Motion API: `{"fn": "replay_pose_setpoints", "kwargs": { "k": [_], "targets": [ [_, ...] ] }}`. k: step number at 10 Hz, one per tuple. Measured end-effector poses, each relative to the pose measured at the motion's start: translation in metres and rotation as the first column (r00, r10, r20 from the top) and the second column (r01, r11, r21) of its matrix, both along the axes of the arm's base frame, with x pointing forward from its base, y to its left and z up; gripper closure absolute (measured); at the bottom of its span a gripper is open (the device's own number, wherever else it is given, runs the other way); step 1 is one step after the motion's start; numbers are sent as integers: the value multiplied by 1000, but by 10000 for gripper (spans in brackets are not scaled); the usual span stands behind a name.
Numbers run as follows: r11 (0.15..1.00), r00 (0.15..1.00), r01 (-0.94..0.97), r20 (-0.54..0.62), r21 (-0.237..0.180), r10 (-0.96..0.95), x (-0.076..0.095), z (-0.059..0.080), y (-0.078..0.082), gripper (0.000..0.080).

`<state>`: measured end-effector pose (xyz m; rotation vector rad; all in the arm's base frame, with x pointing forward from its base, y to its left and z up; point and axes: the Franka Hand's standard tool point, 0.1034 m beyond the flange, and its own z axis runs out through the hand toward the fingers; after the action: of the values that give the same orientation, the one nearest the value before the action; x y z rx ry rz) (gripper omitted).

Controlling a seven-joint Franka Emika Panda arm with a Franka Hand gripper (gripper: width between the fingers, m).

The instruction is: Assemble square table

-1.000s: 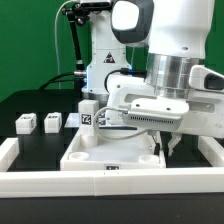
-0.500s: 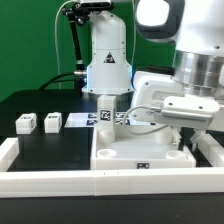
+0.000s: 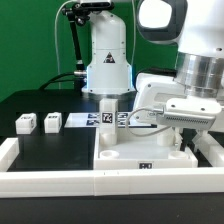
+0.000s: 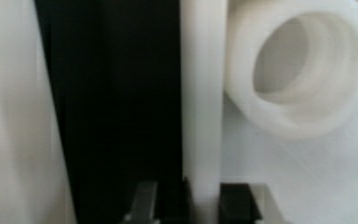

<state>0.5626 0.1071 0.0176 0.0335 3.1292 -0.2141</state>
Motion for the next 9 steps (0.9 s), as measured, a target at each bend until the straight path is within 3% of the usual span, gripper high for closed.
{"fn": "replay_pose_setpoints", "kwargs": {
  "k": [4,7,9],
  "targets": [
    [999,999,-23,-29,-46,22,6,1,20,739],
    [994,998,-15,-64,-104,8,9,7,21,739],
    [994,998,-13,-69,-107,6,8,5,20,739]
  ]
}}
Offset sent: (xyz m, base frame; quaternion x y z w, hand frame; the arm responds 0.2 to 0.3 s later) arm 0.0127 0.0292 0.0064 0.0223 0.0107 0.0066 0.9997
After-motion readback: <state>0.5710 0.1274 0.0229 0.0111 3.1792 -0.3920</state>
